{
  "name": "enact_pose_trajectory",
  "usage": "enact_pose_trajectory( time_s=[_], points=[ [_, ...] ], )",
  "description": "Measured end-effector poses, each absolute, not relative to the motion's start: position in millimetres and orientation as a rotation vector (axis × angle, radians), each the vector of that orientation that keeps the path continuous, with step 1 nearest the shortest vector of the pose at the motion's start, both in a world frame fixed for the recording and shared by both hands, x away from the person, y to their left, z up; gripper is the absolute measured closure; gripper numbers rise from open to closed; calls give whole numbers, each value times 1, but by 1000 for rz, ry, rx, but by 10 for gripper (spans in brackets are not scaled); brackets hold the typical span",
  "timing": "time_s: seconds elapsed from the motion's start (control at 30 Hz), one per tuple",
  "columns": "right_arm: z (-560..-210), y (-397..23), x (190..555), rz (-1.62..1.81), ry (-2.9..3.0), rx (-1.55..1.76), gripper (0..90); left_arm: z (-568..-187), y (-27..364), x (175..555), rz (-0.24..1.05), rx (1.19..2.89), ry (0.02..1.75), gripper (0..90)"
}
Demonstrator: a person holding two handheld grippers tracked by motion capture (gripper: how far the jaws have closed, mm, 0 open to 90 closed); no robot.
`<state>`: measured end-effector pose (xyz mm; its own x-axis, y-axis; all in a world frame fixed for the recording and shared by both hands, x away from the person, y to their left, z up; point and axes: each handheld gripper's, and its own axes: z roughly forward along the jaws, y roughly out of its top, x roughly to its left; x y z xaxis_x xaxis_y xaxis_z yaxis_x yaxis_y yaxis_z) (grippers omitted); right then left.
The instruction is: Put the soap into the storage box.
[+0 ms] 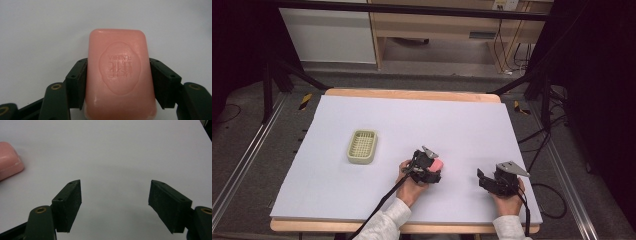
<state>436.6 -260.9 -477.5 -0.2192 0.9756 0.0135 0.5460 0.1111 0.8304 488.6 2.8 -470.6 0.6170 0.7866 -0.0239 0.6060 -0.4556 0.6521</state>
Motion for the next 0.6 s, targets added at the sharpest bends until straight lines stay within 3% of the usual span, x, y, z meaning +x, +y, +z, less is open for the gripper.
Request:
enact_pose_trajectory(
  time_s=[0.6],
  points=[
    [-477, -265, 435, 1008, 1823, 1487, 270, -456, 14, 487, 355, 2211, 1035, 369]
  ],
)
